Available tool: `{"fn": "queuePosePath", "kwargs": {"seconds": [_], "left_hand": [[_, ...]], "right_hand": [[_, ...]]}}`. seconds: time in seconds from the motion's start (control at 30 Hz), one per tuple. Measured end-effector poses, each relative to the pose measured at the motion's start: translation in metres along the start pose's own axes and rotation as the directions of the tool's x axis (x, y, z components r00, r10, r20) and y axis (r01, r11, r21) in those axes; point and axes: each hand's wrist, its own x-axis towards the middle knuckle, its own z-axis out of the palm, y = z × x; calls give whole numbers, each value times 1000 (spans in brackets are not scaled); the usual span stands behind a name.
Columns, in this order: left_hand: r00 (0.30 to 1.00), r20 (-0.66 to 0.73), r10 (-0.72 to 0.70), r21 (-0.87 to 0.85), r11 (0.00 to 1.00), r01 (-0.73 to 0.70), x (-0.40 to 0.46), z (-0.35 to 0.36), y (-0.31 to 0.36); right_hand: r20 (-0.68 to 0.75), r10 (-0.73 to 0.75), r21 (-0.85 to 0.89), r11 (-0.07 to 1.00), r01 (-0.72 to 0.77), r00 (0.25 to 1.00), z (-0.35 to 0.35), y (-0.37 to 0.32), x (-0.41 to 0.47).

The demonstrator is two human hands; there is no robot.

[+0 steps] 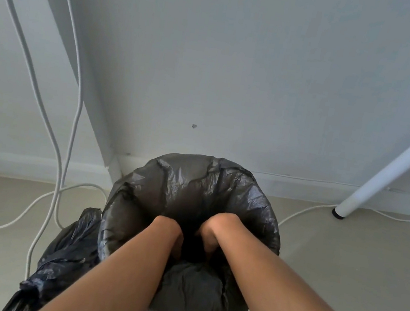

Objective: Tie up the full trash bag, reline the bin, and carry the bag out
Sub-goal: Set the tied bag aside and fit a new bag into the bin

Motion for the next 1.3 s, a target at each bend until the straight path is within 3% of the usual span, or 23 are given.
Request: {"fn": "queuePosePath", "kwargs": {"seconds": [0.13,0.27,0.43,0.5,0.57,0.63,0.67,0.7,0.73,0.77,0.8,0.83,0.9,0.93,0.97,1.0,1.1,1.2,1.3], "left_hand": [[999,45,-6,-64,998,9,3,-1,2],[999,25,44,35,998,-45,0,-6,2],[968,-198,152,61,988,-143,-36,-27,-11],[946,-262,193,-43,977,-211,-63,-41,-24],[910,-332,249,-268,900,-344,-89,-52,-42],[797,-574,188,-460,730,-505,-110,-55,-61],[700,-712,59,-492,670,-556,-115,-54,-70],[588,-800,-119,-504,664,-552,-116,-52,-79],[472,-830,-295,-525,699,-486,-113,-47,-87],[403,-812,-421,-569,725,-388,-108,-40,-93],[437,-752,-494,-642,697,-318,-98,-32,-100],[549,-654,-521,-738,600,-310,-88,-23,-105],[816,-395,-423,-919,184,-349,-73,-3,-110],[900,-297,-319,-947,-19,-320,-67,8,-112],[930,-275,-243,-940,-138,-313,-63,17,-114],[933,-295,-204,-922,-194,-334,-58,23,-116],[902,-363,-232,-872,-257,-417,-51,32,-122],[896,-383,-226,-837,-326,-440,-52,33,-123],[880,-370,-297,-828,-325,-457,-54,32,-120]], "right_hand": [[-23,3,56,998,-2,1000,-4,-1,-8],[-271,-46,164,982,93,962,-13,2,-39],[-551,8,381,892,244,834,-26,11,-85],[-701,103,430,850,304,705,-32,15,-102],[-857,229,429,815,391,462,-37,23,-110],[-920,337,392,813,430,202,-39,35,-112],[-914,384,404,820,405,132,-39,42,-111],[-889,433,456,814,360,146,-38,49,-109],[-839,486,543,780,312,246,-38,57,-105],[-746,532,651,710,269,400,-35,64,-101],[-626,551,752,614,240,552,-31,70,-97],[-504,537,837,497,229,676,-26,75,-93],[-331,452,938,253,236,828,-12,80,-87],[-304,426,952,177,250,852,-5,81,-84],[-307,430,952,127,280,849,0,82,-82],[-325,458,943,95,318,828,3,83,-80],[-342,501,922,16,387,795,5,85,-76],[-280,479,916,-126,381,832,3,88,-76],[-230,423,937,-147,317,877,2,88,-77]]}}
